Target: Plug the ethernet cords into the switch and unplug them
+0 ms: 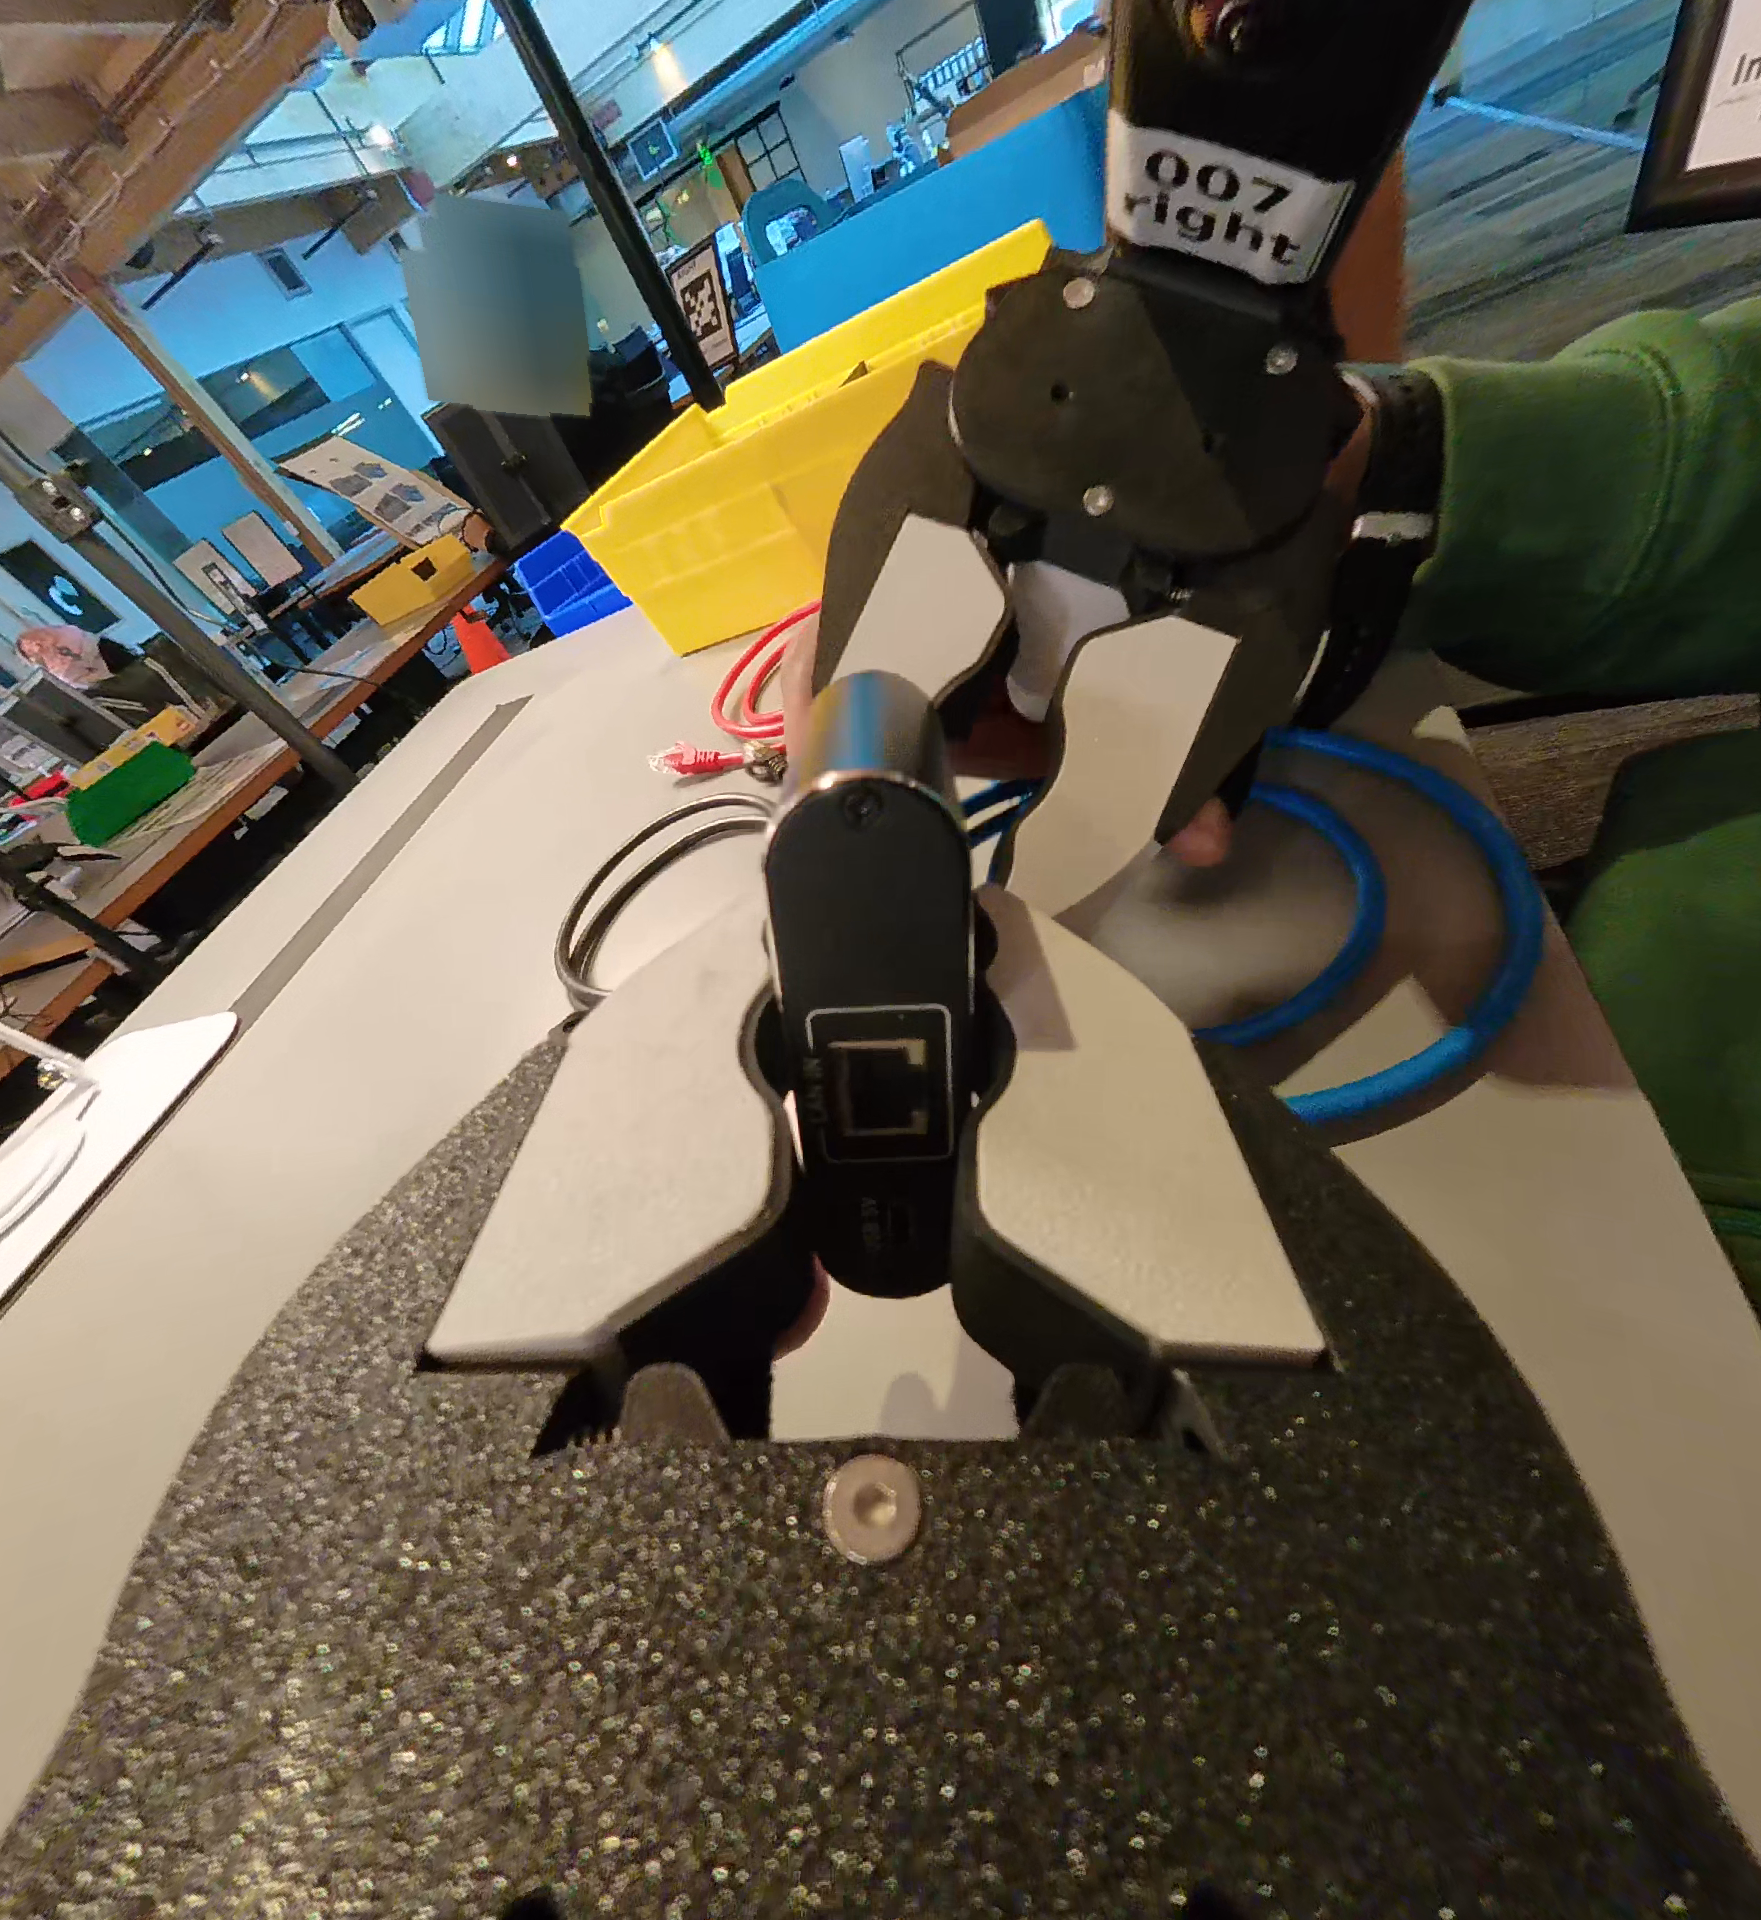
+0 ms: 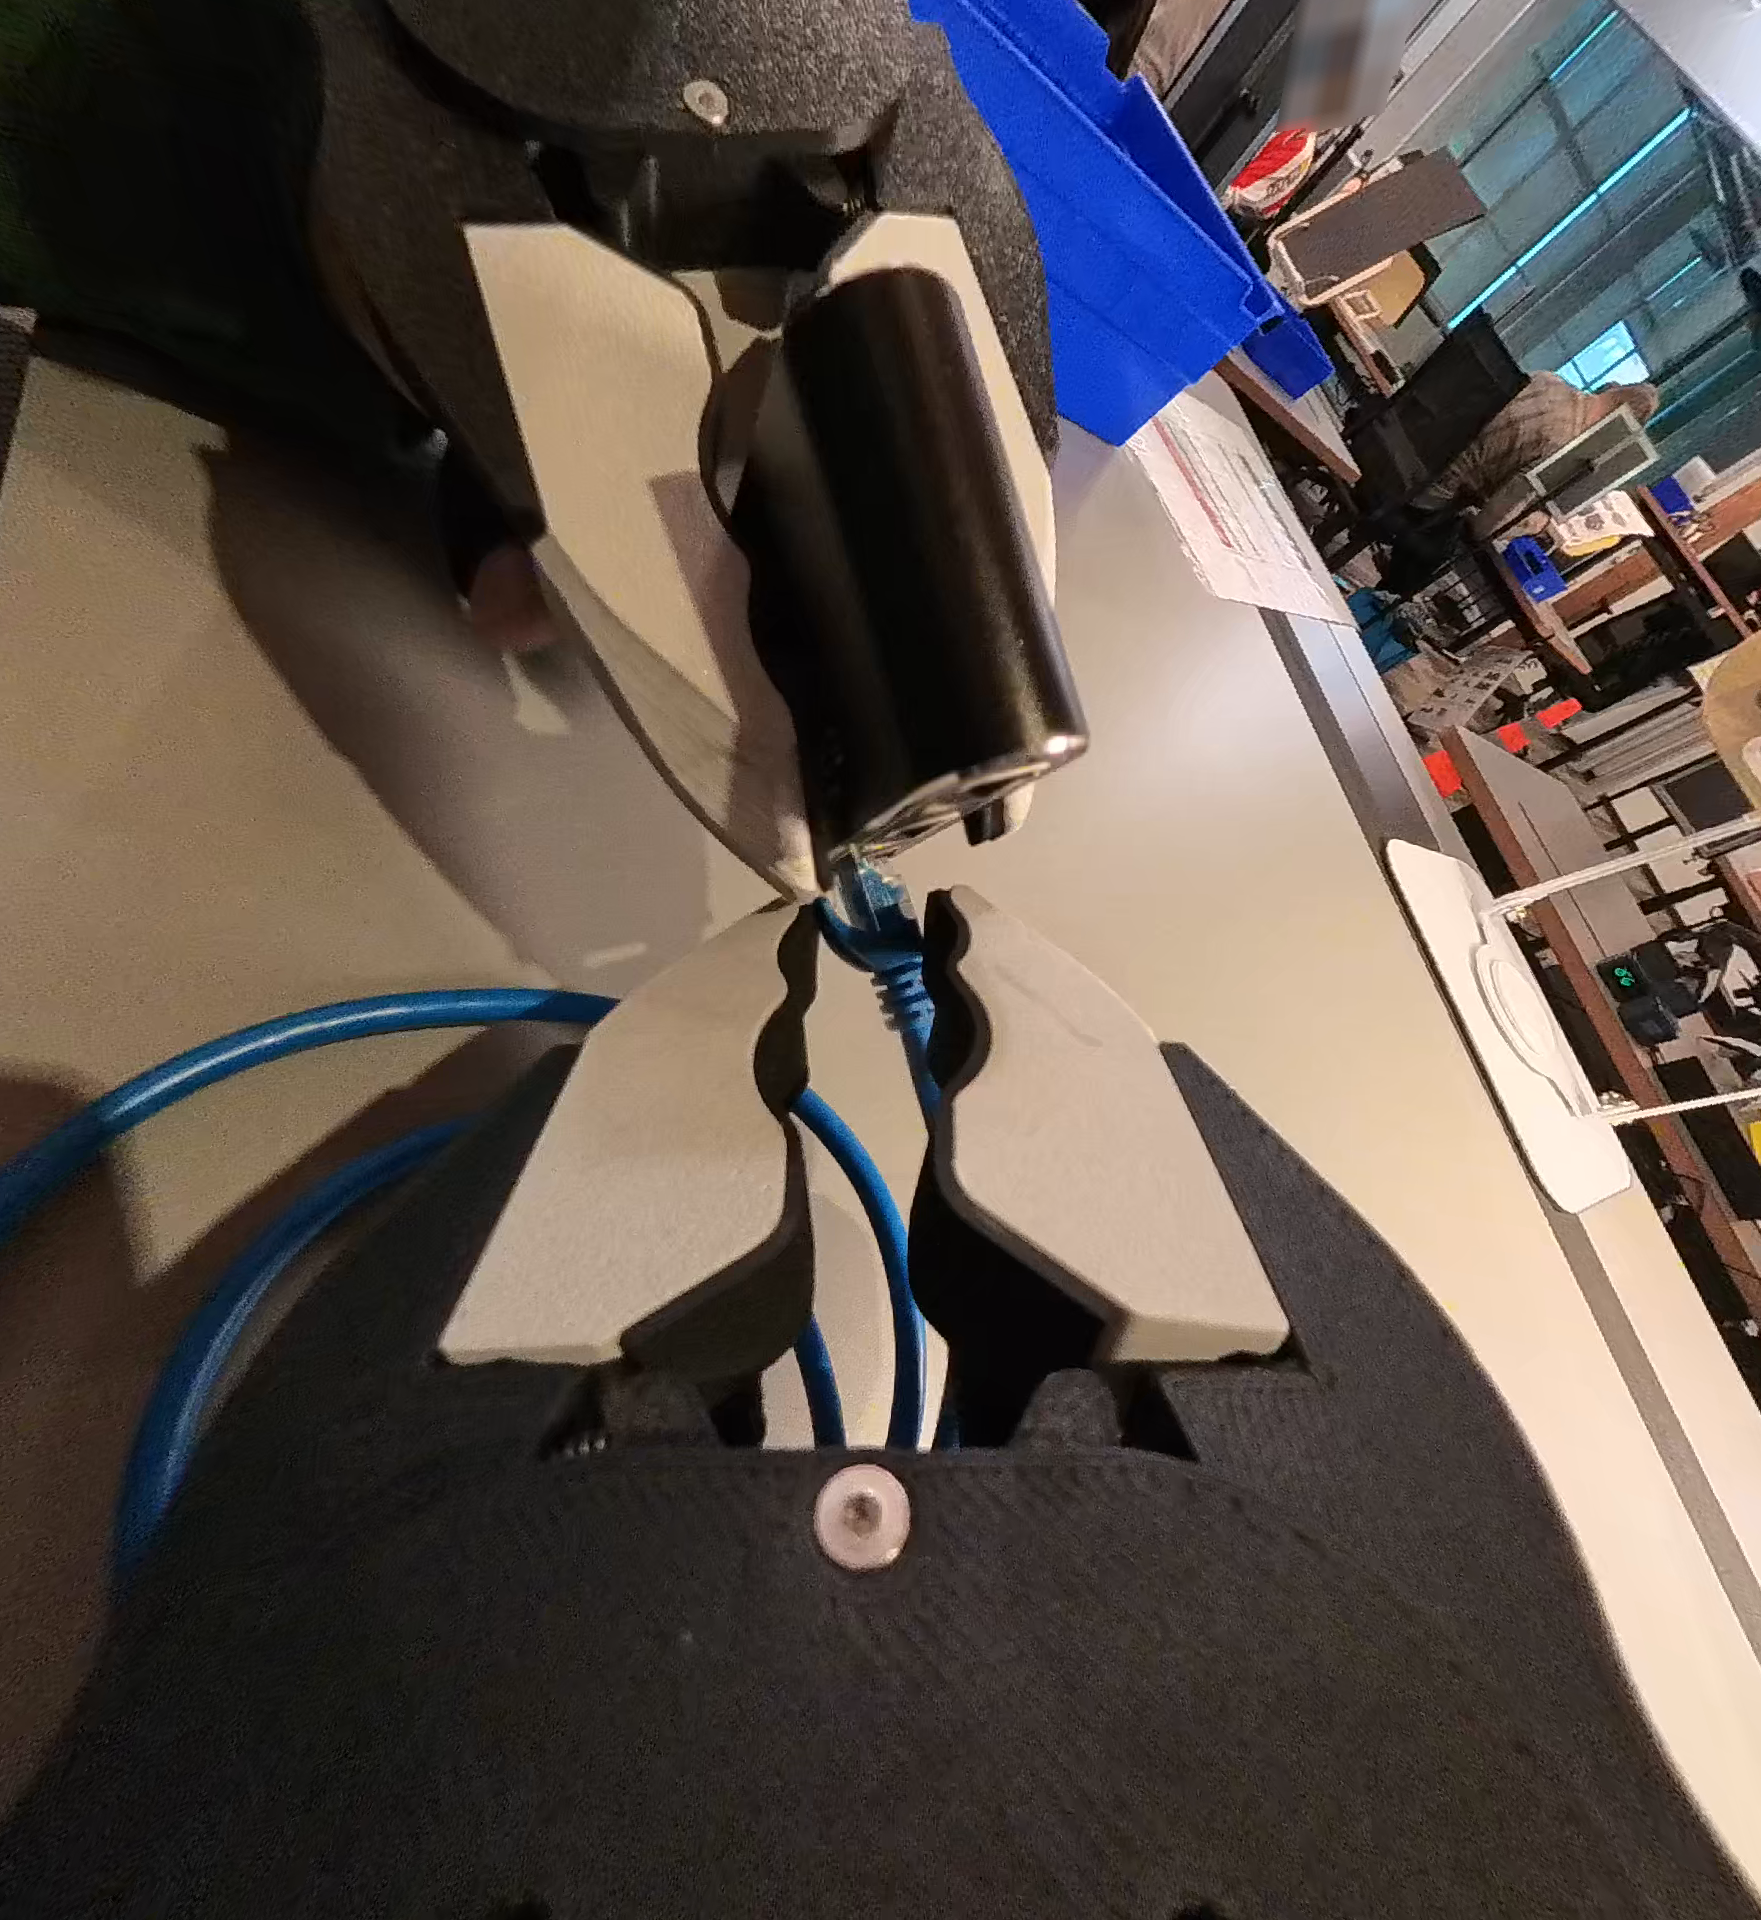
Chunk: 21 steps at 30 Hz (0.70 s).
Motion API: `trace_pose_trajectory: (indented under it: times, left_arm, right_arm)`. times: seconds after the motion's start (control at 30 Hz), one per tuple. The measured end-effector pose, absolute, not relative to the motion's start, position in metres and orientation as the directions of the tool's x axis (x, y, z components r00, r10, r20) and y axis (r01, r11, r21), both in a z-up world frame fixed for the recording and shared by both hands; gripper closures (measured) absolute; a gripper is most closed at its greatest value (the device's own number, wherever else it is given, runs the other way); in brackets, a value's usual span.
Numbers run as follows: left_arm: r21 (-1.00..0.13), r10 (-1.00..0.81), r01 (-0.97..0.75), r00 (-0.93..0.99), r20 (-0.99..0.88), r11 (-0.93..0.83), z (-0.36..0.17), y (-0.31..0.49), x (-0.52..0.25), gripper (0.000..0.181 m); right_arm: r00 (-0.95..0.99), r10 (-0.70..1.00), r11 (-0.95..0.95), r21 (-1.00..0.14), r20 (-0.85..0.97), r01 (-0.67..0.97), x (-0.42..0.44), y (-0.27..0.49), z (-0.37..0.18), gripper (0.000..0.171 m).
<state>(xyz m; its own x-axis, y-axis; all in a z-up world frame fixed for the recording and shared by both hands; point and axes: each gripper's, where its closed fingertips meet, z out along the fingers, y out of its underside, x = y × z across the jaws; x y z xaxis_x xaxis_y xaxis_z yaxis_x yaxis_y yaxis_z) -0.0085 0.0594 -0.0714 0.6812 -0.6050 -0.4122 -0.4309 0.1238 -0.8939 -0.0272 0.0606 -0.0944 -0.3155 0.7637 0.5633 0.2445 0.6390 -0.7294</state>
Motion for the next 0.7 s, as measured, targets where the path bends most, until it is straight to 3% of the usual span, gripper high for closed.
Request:
trace_pose_trajectory:
  times: [0.3,0.7]
  left_arm:
    - [-0.761,-0.535,-0.648,0.637,-0.556,0.019,-0.104,0.074,-0.020,0.150]
    - [-0.757,-0.526,-0.654,0.638,-0.563,0.017,-0.104,0.074,-0.018,0.152]
  right_arm:
    - [-0.297,0.729,0.684,-0.654,0.617,0.322,-0.021,0.080,-0.107,0.153]
    - [-0.244,0.736,0.674,-0.651,0.632,0.348,-0.023,0.085,-0.107,0.153]
